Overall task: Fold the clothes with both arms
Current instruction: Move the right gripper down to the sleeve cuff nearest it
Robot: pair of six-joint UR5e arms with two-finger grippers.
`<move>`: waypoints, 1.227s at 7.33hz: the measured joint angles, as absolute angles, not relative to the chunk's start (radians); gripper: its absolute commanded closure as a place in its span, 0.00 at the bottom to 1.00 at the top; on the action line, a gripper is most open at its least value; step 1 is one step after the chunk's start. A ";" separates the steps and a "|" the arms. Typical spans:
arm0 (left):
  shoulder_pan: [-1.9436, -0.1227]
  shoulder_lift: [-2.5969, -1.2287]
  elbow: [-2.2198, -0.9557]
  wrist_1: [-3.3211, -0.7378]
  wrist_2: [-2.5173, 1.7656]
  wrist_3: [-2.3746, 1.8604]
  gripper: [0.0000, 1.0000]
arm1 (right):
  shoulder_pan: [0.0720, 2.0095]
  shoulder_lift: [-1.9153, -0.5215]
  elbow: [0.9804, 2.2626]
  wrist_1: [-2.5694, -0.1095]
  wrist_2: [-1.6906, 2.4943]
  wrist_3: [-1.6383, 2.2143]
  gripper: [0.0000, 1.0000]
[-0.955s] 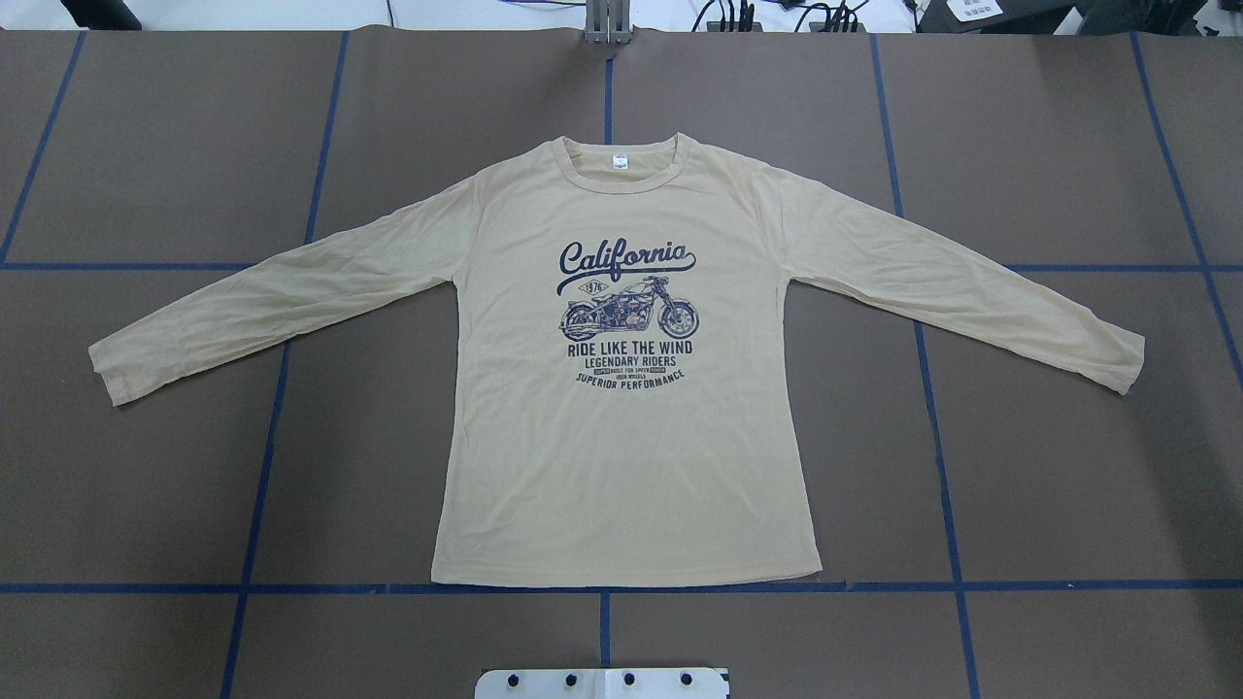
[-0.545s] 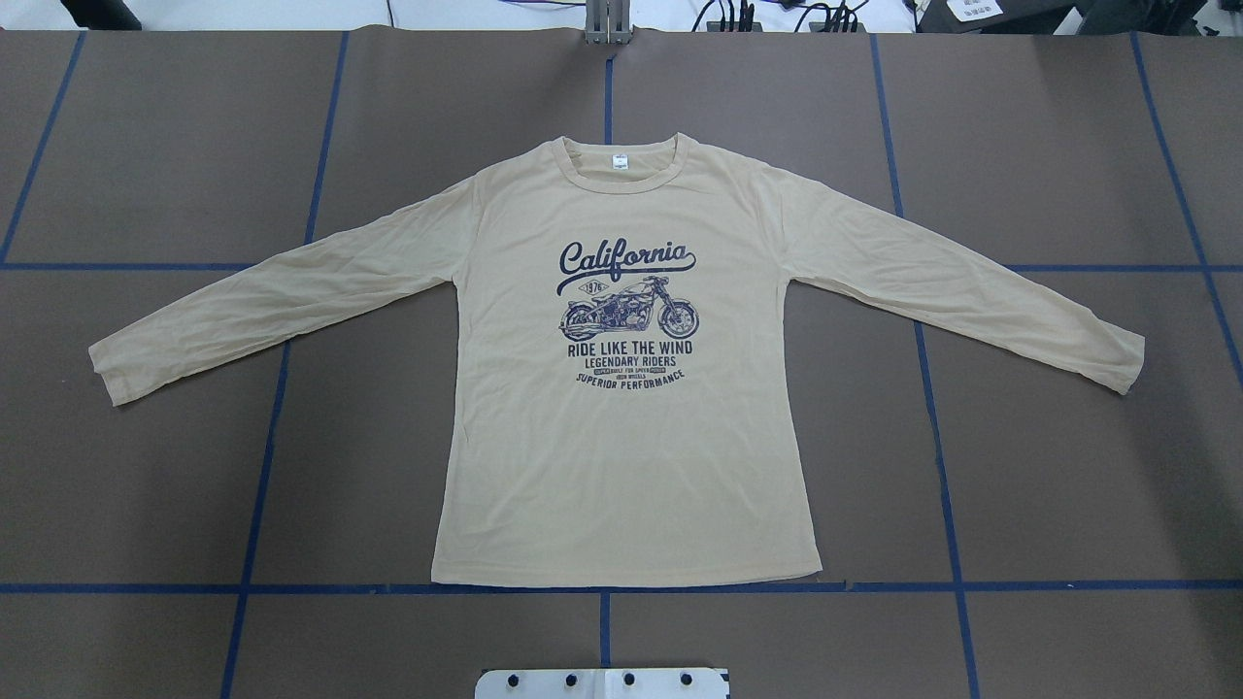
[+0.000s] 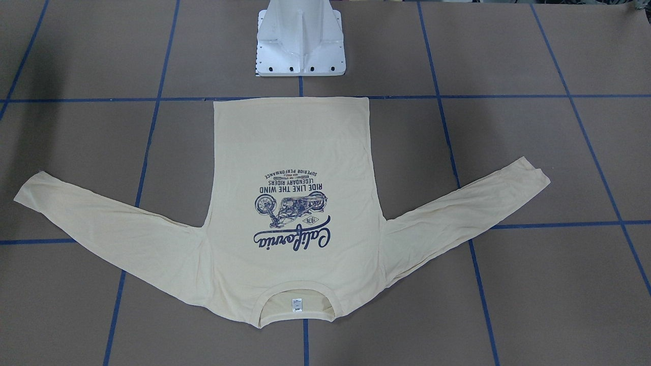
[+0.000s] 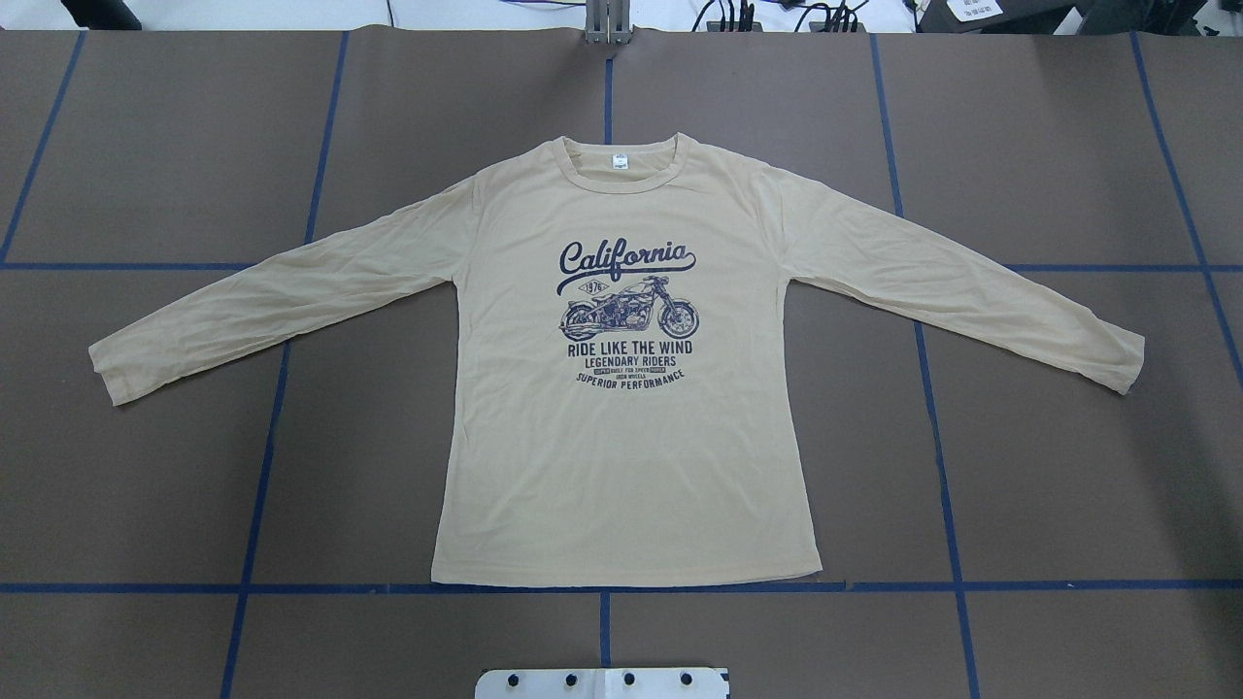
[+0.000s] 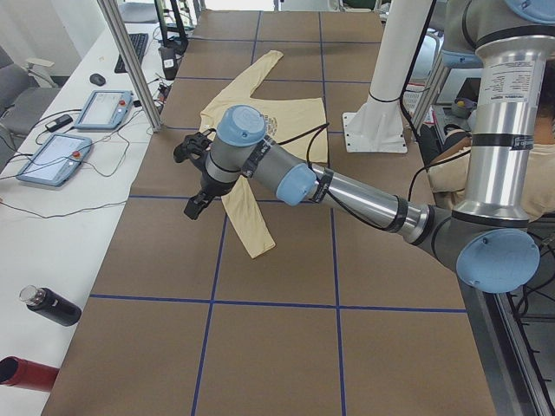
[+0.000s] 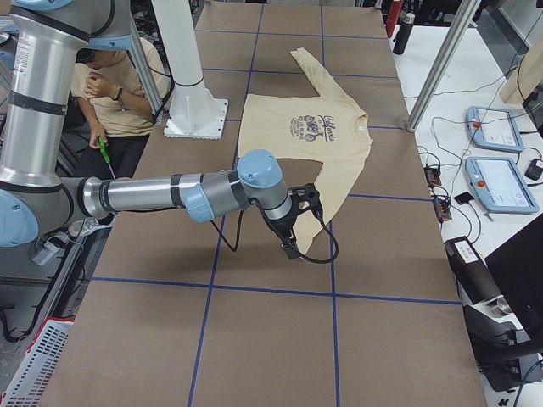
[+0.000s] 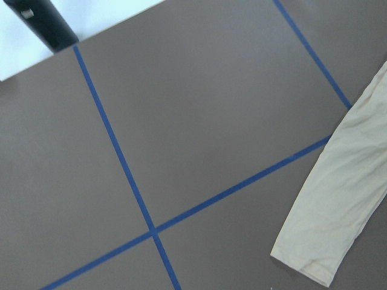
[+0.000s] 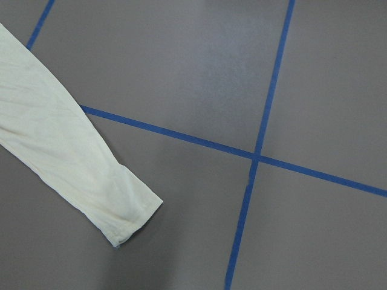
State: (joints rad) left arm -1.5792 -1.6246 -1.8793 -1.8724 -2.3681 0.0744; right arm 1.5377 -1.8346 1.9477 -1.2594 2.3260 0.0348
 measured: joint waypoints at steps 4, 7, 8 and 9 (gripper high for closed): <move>-1.577 -1.611 -1.878 -1.944 -2.374 0.038 0.00 | 1.342 -1.835 1.928 -1.065 2.326 0.437 0.01; -1.577 -1.589 -1.878 -1.976 -2.374 0.038 0.00 | 1.102 -1.830 1.739 -0.692 2.115 0.817 0.08; -1.577 -1.588 -1.878 -1.977 -2.373 0.038 0.00 | 1.048 -1.814 1.658 -0.577 2.053 0.896 0.17; -1.577 -1.588 -1.878 -1.978 -2.373 0.039 0.00 | 1.009 -1.800 1.605 -0.523 2.002 0.942 0.25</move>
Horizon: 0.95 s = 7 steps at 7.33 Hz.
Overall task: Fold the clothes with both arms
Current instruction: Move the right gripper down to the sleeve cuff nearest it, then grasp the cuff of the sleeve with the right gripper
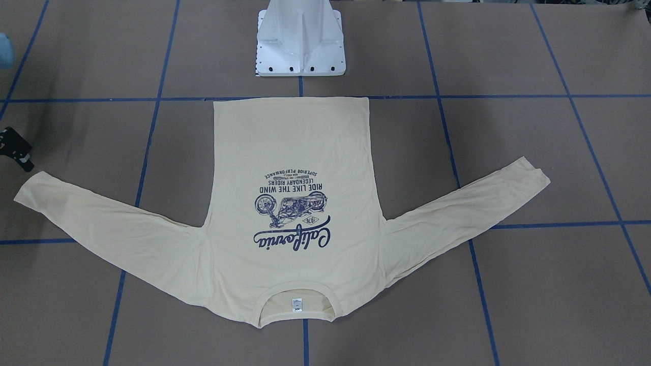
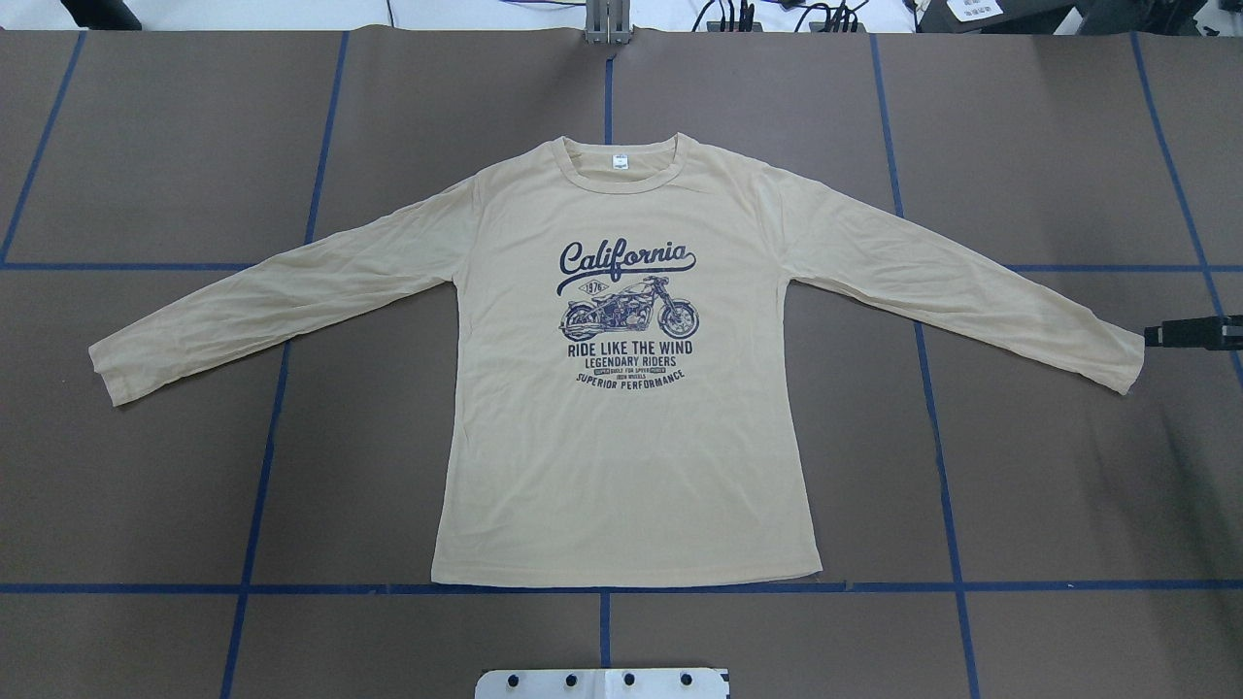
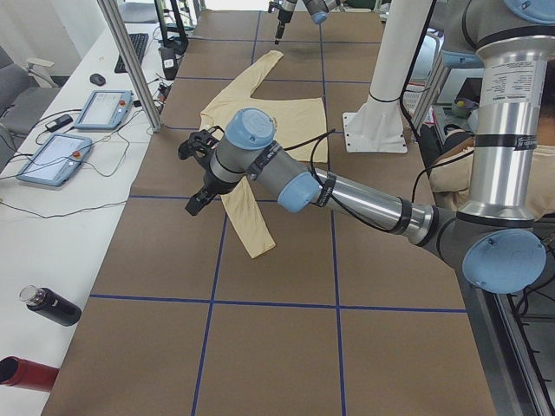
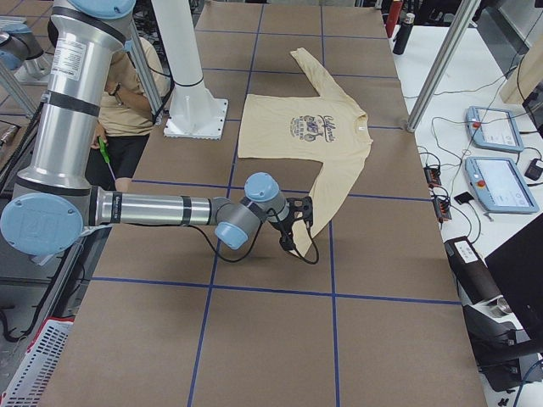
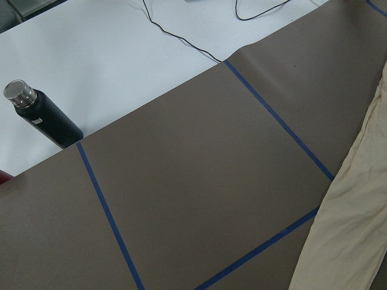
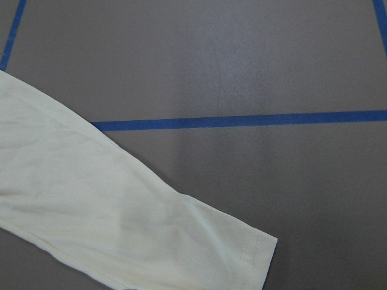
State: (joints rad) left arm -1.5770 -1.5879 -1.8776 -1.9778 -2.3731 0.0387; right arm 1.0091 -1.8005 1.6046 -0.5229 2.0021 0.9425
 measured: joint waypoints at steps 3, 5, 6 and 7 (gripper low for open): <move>-1.578 -1.584 -1.878 -1.979 -2.373 0.042 0.00 | 0.940 -1.792 1.543 -0.491 1.910 0.975 0.35; -1.578 -1.576 -1.881 -1.979 -2.372 0.044 0.00 | 0.920 -1.790 1.539 -0.489 1.888 0.977 0.39; -1.578 -1.574 -1.881 -1.979 -2.372 0.045 0.00 | 0.913 -1.790 1.538 -0.489 1.880 0.977 0.45; -1.578 -1.573 -1.881 -1.979 -2.372 0.045 0.00 | 0.907 -1.790 1.537 -0.489 1.872 0.977 0.50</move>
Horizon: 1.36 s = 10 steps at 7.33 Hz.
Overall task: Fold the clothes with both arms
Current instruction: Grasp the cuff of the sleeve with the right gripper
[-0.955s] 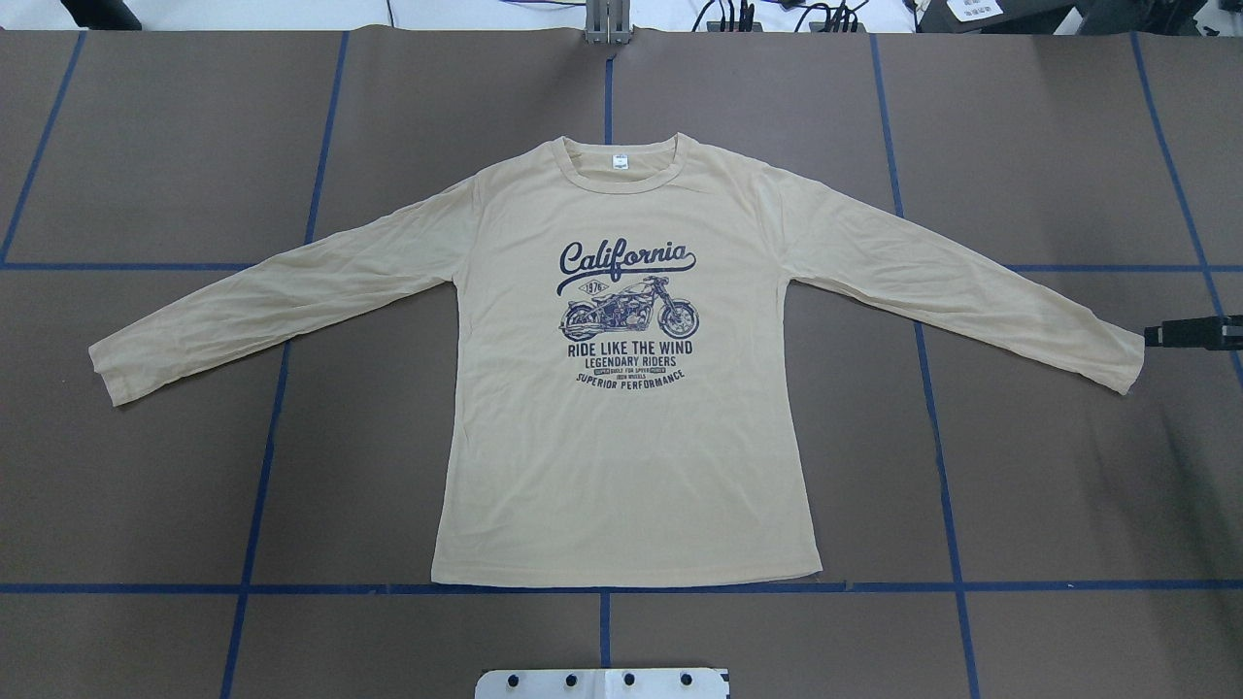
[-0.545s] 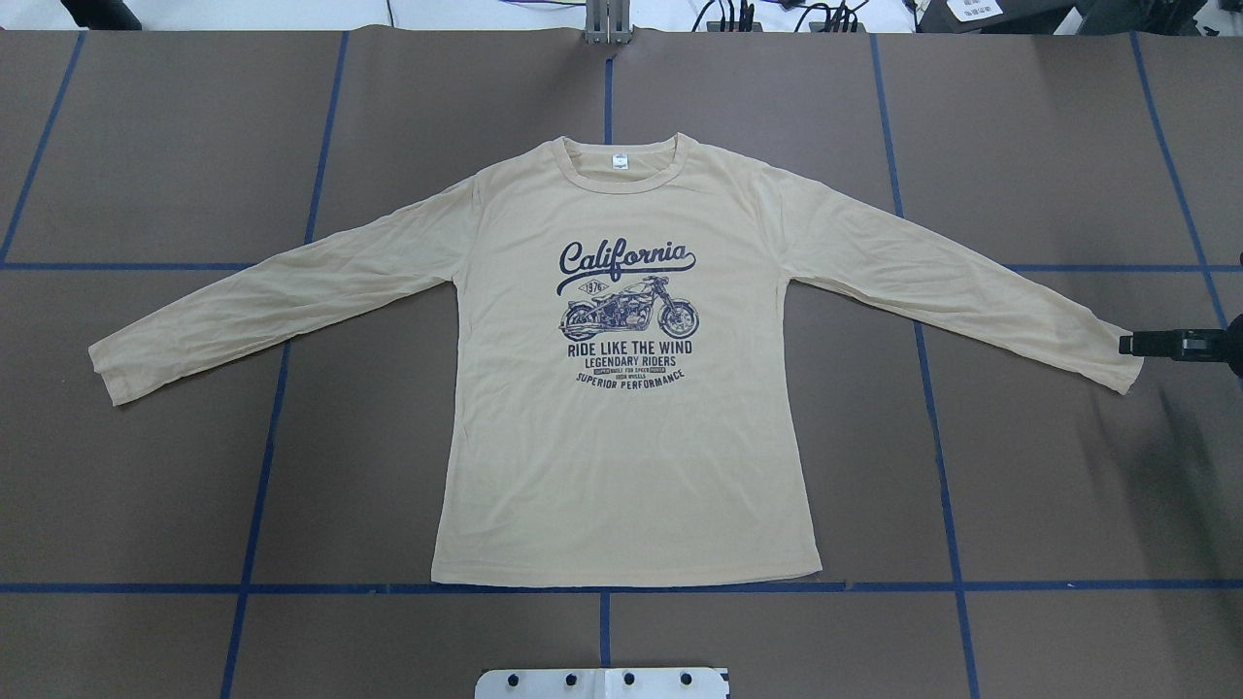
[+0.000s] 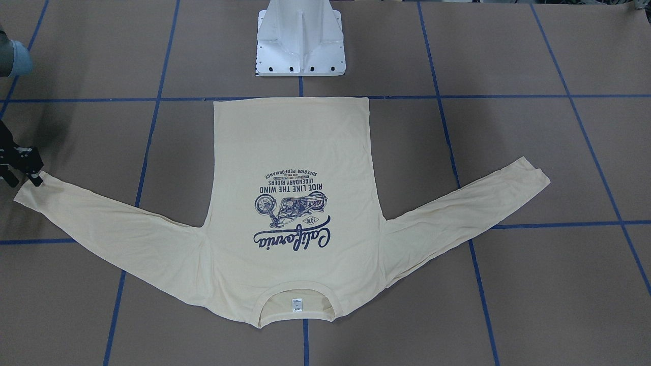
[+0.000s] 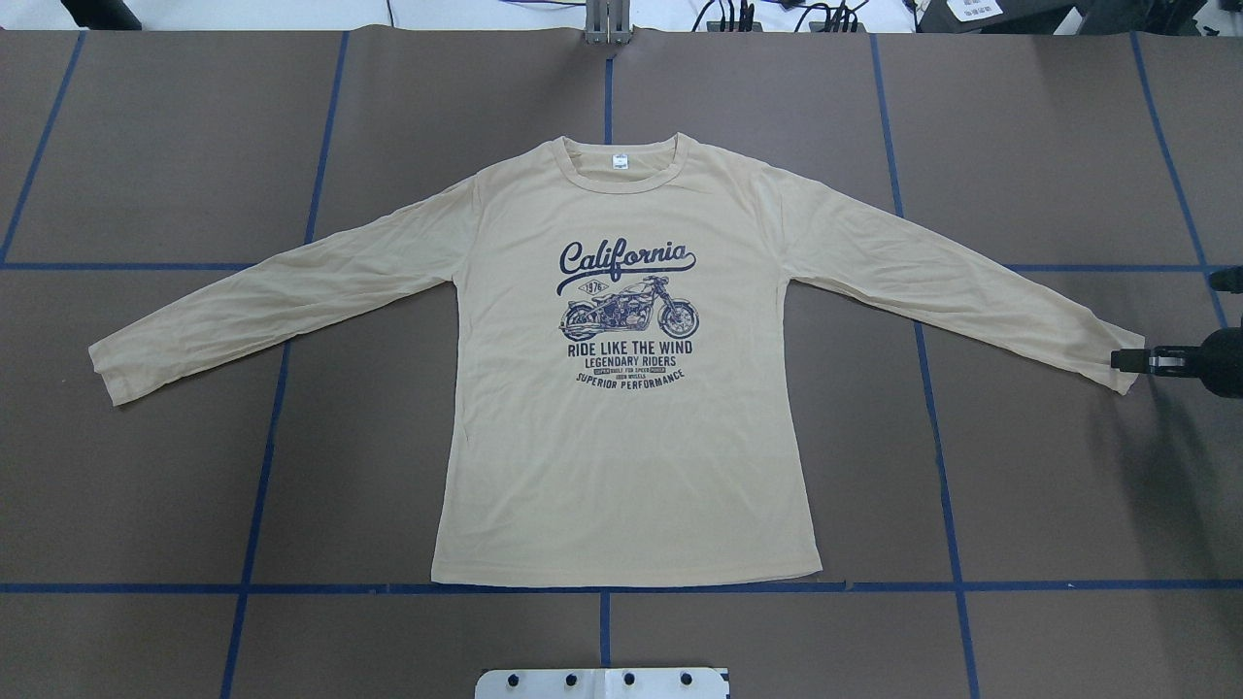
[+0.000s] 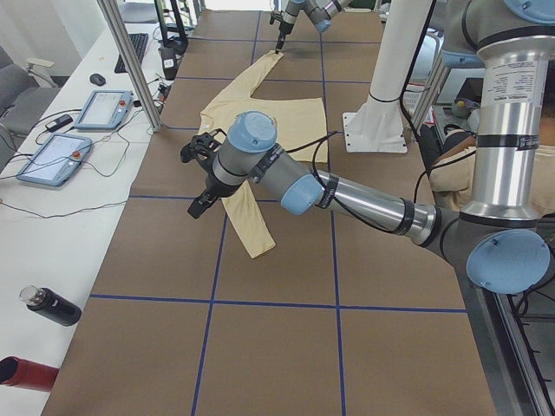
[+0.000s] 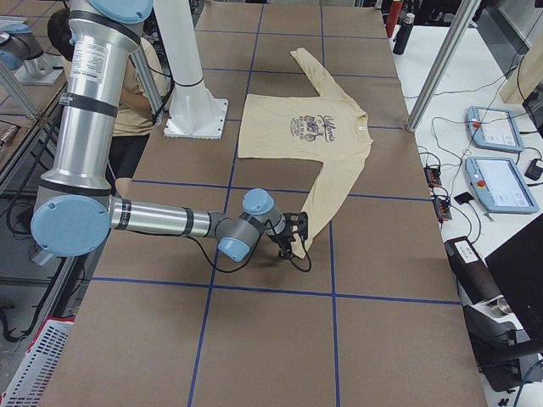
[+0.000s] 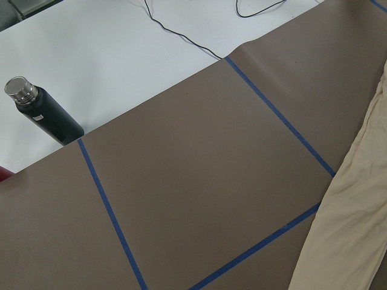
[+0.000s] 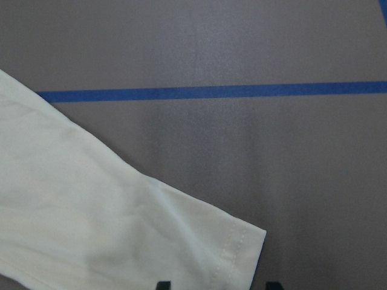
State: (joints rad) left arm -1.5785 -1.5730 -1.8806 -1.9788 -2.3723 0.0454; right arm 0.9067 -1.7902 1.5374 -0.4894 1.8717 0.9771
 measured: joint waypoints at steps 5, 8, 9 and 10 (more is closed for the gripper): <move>-1.578 -1.567 -1.879 -1.979 -2.372 0.046 0.00 | 0.883 -1.790 1.537 -0.491 1.837 0.976 1.00; -1.578 -1.565 -1.880 -1.979 -2.373 0.046 0.00 | 0.885 -1.793 1.559 -0.491 1.844 0.964 1.00; -1.578 -1.565 -1.880 -1.979 -2.373 0.046 0.00 | 0.889 -1.797 1.592 -0.492 1.850 0.962 1.00; -1.578 -1.565 -1.880 -1.979 -2.372 0.046 0.00 | 0.895 -1.803 1.648 -0.495 1.855 0.964 1.00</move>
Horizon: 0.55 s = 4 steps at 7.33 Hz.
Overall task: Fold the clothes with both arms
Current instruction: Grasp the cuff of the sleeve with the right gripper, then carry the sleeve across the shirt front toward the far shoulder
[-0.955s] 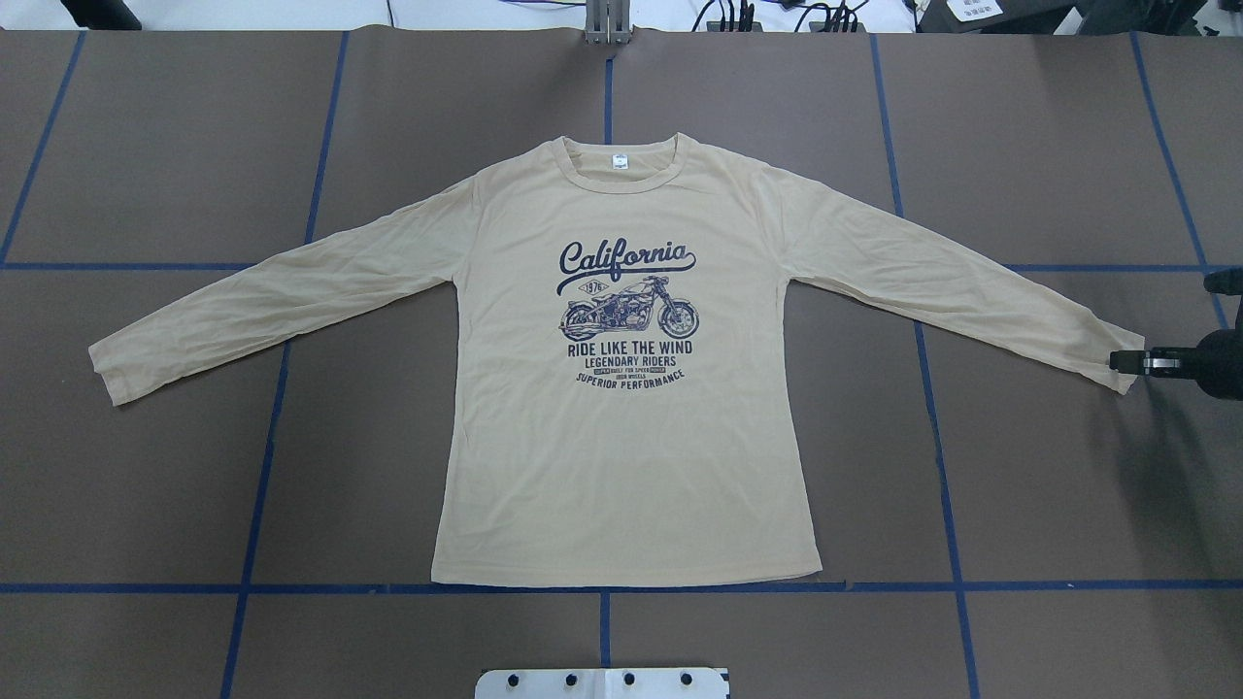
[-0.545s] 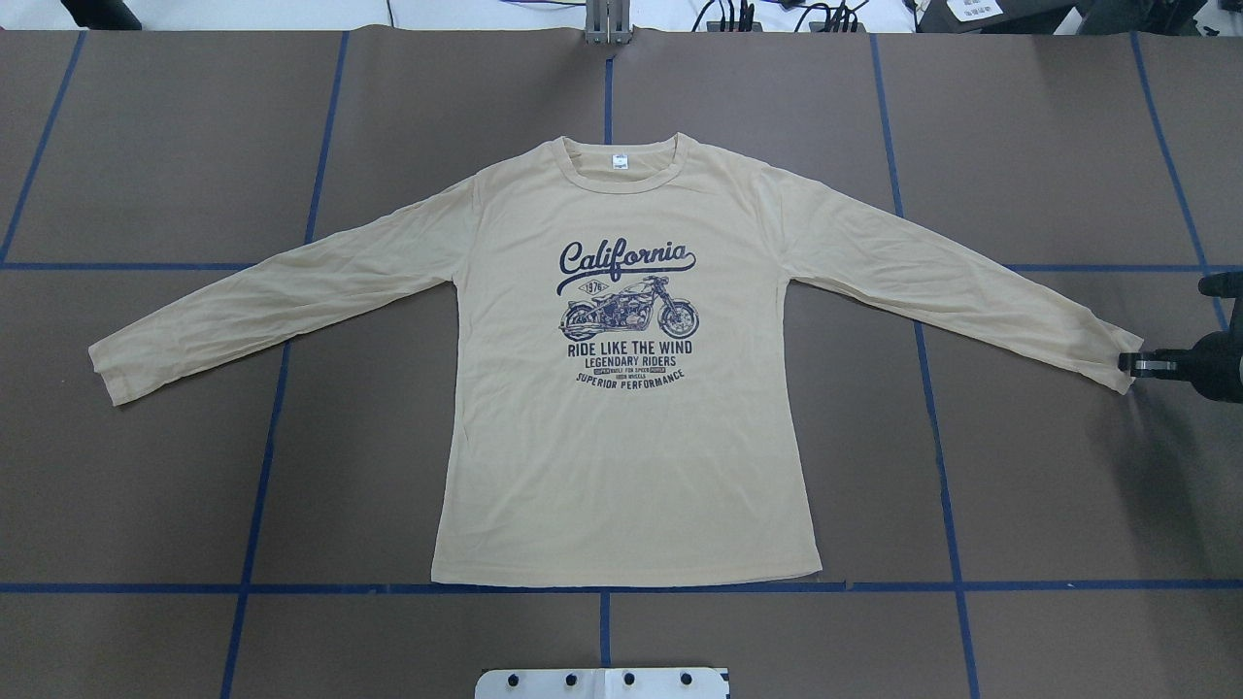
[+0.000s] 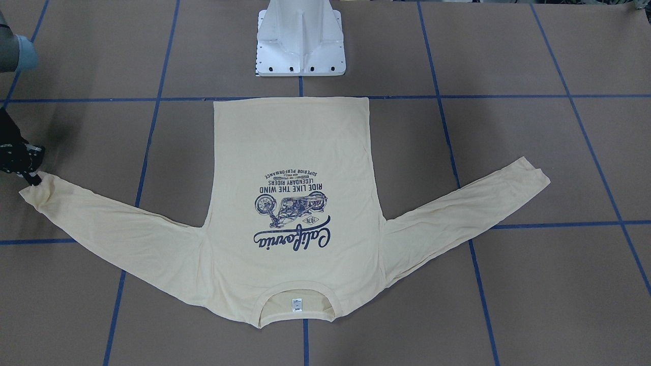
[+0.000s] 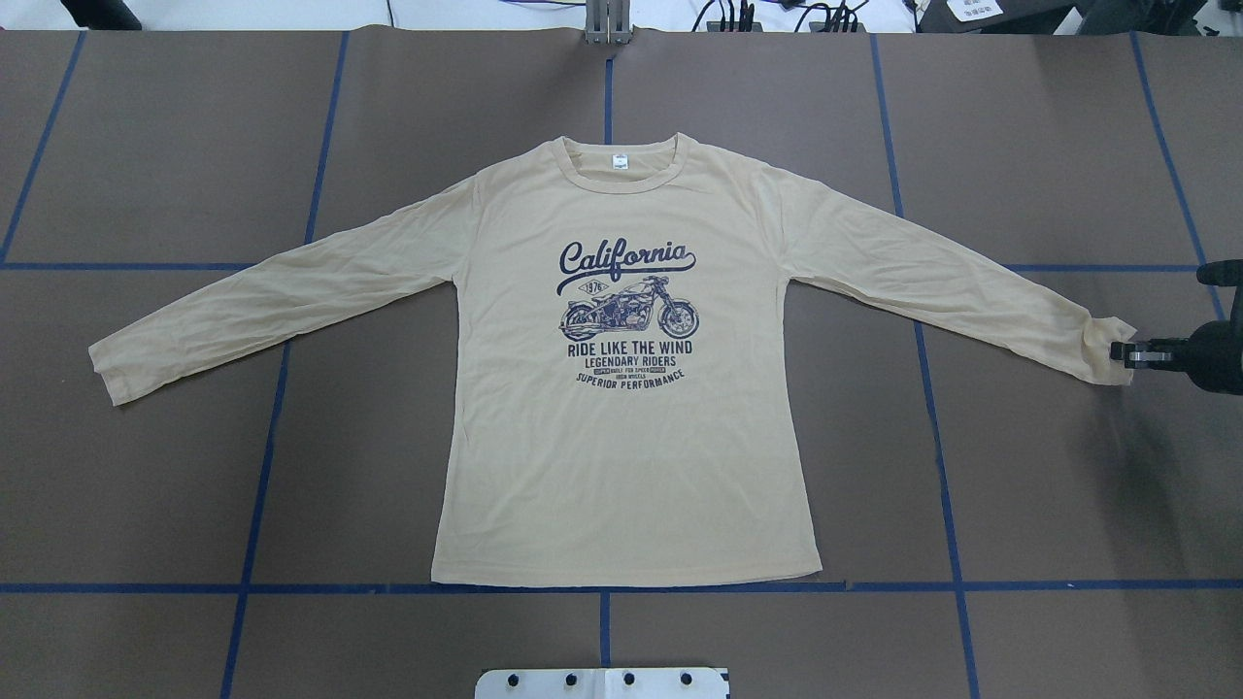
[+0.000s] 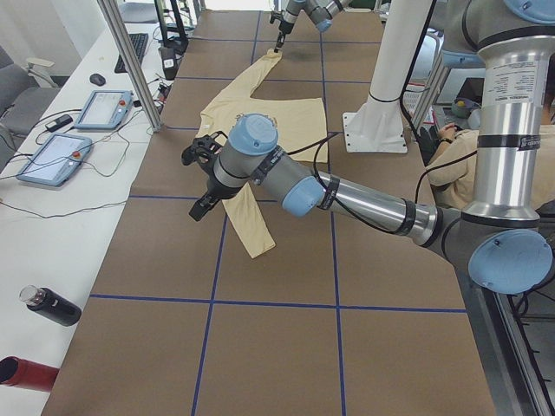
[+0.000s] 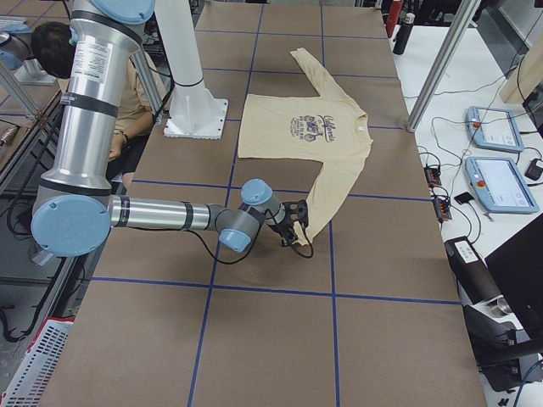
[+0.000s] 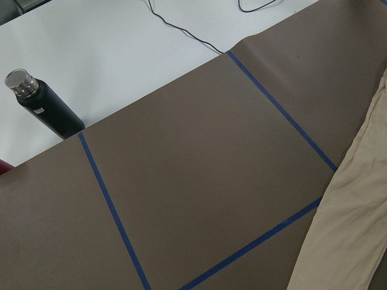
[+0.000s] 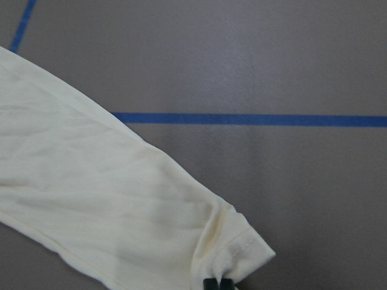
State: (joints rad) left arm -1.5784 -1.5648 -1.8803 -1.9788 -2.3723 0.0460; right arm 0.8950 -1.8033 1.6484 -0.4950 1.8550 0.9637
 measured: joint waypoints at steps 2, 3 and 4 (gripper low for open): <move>-1.578 -1.565 -1.879 -1.979 -2.372 0.046 0.00 | 0.905 -1.792 1.781 -0.534 1.858 0.975 1.00; -1.578 -1.565 -1.878 -1.979 -2.373 0.046 0.00 | 0.905 -1.743 1.845 -0.620 1.854 0.990 1.00; -1.578 -1.565 -1.878 -1.979 -2.373 0.046 0.00 | 0.903 -1.639 1.889 -0.738 1.851 1.031 1.00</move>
State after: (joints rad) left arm -1.5785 -1.5646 -1.8779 -1.9789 -2.3729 0.0460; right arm 0.9032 -1.6387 1.8891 -0.7377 1.8506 1.0312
